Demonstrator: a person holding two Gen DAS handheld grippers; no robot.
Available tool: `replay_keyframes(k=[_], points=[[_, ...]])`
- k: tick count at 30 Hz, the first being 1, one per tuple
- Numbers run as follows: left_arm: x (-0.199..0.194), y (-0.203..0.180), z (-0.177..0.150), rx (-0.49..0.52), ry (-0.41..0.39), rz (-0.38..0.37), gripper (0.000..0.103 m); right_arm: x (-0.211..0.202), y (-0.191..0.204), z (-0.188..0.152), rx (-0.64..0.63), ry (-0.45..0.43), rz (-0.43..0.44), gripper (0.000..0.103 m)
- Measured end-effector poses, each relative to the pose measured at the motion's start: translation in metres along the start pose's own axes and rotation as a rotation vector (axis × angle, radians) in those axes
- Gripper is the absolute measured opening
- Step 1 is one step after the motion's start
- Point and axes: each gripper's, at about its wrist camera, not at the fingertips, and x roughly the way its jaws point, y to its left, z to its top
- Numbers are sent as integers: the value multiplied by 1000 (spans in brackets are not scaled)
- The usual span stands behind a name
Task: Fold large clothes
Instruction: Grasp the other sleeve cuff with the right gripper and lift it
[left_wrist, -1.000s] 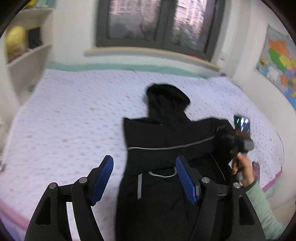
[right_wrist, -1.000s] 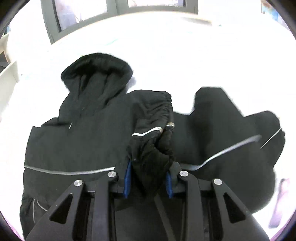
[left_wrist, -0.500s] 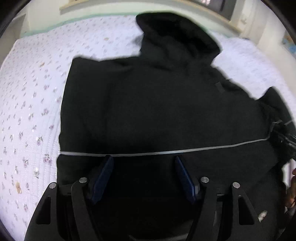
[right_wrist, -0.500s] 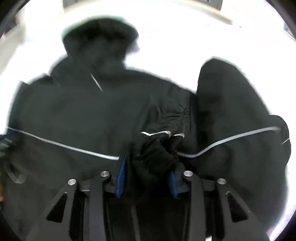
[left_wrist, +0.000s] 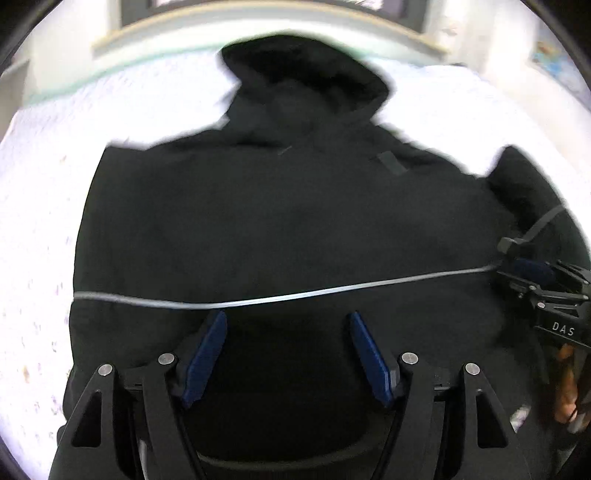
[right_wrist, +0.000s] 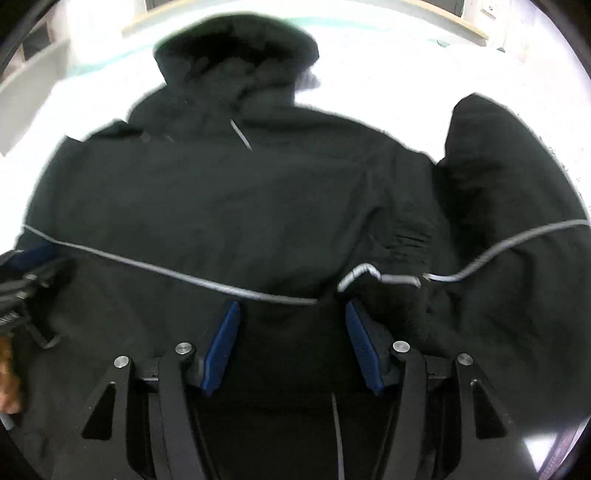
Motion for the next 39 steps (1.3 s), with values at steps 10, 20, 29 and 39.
replay_keyframes(k=[10,20,29,39], points=[[-18,-155,47,117,-102,-209,71,-166,-143,-3,249,-334,4,78],[97,-225,15,204,85,-195,73,-120,-354,-33,596,-207,-155,80],[94,-226,13,210,44,-193,74,-22,-439,-52,900,-109,34,80],[33,-221,27,166,-80,-342,74,-127,-433,-55,742,-330,-306,16]])
